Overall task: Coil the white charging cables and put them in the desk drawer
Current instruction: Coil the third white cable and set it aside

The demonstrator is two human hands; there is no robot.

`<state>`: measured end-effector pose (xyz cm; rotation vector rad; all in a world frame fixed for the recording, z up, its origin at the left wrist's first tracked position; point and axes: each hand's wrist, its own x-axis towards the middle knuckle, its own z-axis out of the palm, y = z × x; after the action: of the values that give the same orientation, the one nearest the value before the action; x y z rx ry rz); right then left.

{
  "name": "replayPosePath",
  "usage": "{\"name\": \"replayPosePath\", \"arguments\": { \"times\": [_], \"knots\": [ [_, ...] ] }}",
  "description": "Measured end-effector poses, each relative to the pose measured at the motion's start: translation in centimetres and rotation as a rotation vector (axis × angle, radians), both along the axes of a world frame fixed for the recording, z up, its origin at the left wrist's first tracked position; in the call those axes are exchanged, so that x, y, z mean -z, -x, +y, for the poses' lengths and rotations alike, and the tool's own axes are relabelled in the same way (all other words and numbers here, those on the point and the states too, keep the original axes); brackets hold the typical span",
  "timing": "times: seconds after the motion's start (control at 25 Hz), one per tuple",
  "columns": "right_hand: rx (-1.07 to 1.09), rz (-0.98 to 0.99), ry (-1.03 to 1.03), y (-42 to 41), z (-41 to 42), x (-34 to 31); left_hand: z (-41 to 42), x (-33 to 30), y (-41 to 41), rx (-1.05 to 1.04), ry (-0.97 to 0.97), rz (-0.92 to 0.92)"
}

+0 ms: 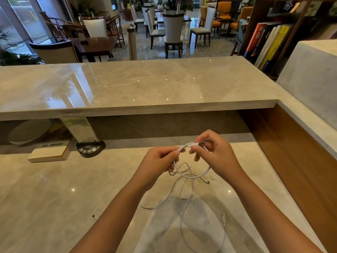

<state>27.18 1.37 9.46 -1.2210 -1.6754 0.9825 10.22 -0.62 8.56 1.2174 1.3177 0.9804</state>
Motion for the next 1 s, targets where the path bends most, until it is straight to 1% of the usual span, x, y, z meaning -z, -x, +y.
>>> {"name": "replayPosePath", "arguments": {
  "times": [0.08,0.16,0.24,0.44,0.52,0.56,0.68,0.8,0.92,1.0],
  "knots": [
    [0.065,-0.084,-0.114,-0.2,0.4,0.2,0.0,-0.3,0.3,0.064,0.056,-0.092],
    [0.098,-0.119,-0.174,-0.6,0.8,0.1,-0.2,-0.6,0.6,0.097,0.071,-0.116],
    [0.087,-0.109,-0.19,-1.0,1.0,0.1,-0.2,-0.8,0.8,0.072,0.044,-0.042],
    [0.103,-0.073,-0.26,-1.4,0.9,0.0,0.0,-0.8,0.5,-0.004,-0.101,0.179],
    [0.108,-0.018,-0.254,-1.4,1.0,0.1,0.1,-0.8,0.3,0.03,-0.113,0.24],
    [0.106,0.023,-0.232,-1.3,1.2,0.2,0.2,-0.7,0.2,0.053,-0.1,0.228],
    [0.125,0.092,-0.198,-0.8,1.6,0.4,0.3,-0.5,-0.3,0.04,-0.013,0.084],
    [0.199,0.123,-0.21,-0.4,1.9,0.7,0.6,-0.4,-0.3,-0.003,0.028,-0.04],
    [0.179,0.2,-0.129,-0.1,2.4,1.2,0.7,-0.5,0.2,0.063,0.126,-0.293],
    [0.152,0.283,-0.062,0.3,2.5,1.5,0.6,-0.7,0.4,0.134,0.113,-0.437]
  ]
}}
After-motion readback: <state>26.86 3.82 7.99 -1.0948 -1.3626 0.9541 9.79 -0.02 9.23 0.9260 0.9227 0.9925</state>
